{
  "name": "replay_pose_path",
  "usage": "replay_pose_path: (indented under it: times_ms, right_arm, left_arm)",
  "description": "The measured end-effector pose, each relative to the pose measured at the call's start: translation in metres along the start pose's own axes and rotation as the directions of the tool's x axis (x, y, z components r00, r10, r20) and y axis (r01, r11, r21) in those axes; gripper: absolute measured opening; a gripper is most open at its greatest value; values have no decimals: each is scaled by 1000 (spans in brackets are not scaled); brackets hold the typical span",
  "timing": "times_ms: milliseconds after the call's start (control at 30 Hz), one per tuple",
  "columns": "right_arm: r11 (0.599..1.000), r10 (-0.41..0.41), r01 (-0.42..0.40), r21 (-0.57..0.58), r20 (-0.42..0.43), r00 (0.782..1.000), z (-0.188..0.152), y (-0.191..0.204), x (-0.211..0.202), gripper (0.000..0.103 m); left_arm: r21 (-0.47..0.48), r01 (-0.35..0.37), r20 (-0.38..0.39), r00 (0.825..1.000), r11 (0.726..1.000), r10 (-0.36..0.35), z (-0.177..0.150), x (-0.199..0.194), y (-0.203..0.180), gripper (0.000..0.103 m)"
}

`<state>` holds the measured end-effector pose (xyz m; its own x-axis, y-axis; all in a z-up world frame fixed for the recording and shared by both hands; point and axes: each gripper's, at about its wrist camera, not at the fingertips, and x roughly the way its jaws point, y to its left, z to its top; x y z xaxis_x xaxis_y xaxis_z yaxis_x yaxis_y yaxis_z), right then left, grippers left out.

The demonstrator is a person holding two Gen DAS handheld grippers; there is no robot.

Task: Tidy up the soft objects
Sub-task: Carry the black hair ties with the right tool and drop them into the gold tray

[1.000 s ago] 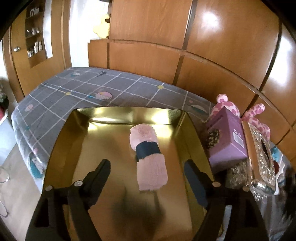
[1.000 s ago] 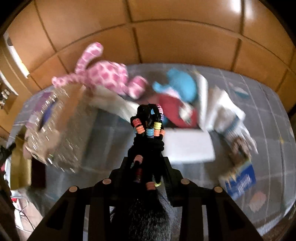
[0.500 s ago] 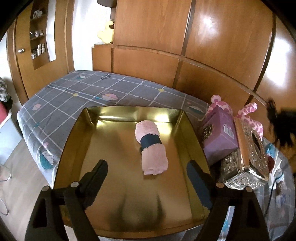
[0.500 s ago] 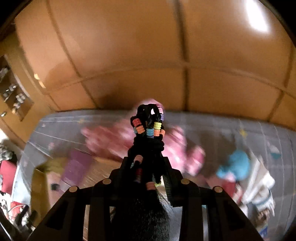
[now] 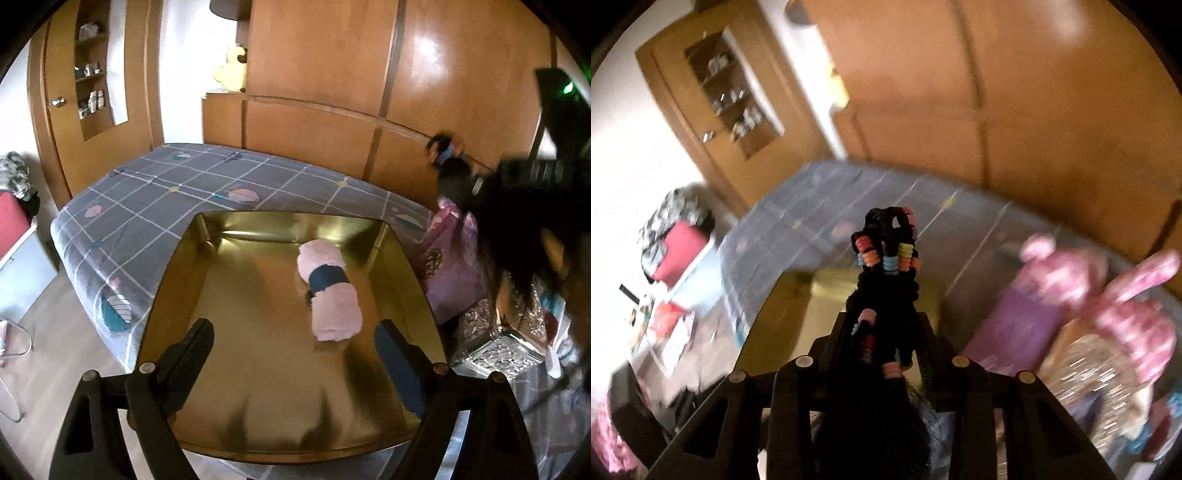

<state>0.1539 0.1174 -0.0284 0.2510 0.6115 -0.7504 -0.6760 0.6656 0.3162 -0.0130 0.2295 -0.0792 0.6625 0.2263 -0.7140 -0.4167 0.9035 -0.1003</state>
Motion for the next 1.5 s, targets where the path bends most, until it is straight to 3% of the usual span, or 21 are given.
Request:
replay_pose_path:
  times_ms: [167, 333, 467, 533, 867, 1000, 1167, 1500]
  right_arm:
    - [1000, -28, 26, -16, -107, 994, -24, 16, 47, 34]
    - [997, -67, 72, 25, -152, 986, -29, 15, 72, 38]
    - [995, -56, 67, 72, -143, 988, -27, 9, 76, 53]
    - [996, -48, 58, 72, -127, 991, -26, 10, 70, 59]
    - [993, -115, 114, 17, 12, 993, -51, 8, 8, 59]
    - [988, -156, 157, -8, 65, 986, -65, 8, -12, 59]
    - [978, -200, 205, -30, 127, 972, -79, 8, -34, 59]
    - [966, -257, 250, 61, 209, 943, -98, -30, -80, 59]
  left_arm:
    - [-41, -14, 9, 1000, 999, 14, -2, -2, 14, 89]
    - [-79, -24, 7, 1000, 997, 24, -2, 0, 26, 89]
    - [-109, -28, 2, 1000, 994, 28, -1, 3, 36, 89]
    - [-120, -17, 1, 1000, 993, 17, 0, 4, 39, 89]
    - [-86, -16, 6, 1000, 996, 17, -2, 3, 29, 89]
    - [-71, -11, 3, 1000, 997, 11, -3, 0, 19, 95]
    - [-50, -3, 19, 1000, 999, 4, -2, -8, 9, 95]
    - [45, 33, 36, 999, 998, -34, 0, -19, -24, 96]
